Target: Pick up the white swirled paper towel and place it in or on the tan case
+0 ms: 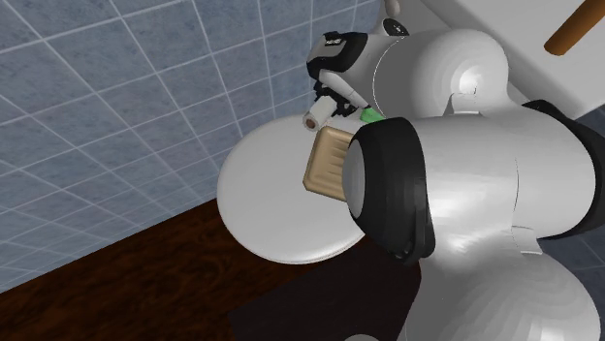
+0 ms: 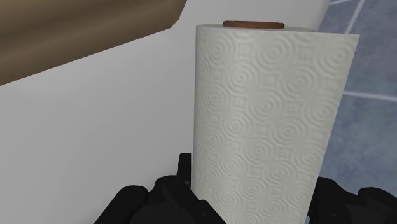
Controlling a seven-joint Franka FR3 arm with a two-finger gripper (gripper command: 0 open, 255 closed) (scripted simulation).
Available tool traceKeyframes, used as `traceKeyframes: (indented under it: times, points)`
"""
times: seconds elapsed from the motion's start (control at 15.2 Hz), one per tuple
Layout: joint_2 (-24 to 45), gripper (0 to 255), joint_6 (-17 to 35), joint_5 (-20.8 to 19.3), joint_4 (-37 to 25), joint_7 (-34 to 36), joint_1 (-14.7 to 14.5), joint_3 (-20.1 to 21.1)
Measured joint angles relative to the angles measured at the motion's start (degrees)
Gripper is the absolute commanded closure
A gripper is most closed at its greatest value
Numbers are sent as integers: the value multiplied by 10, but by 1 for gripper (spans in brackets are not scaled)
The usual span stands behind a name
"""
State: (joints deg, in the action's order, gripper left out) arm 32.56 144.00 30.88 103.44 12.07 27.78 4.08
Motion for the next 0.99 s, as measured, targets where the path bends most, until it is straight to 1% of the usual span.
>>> traceKeyframes:
  times: [0.66,0.99]
  points:
    - [-52,255,-49,-20,-1,31,-6,-12]
    - [-72,255,-78,-32,-12,49,-9,-17]
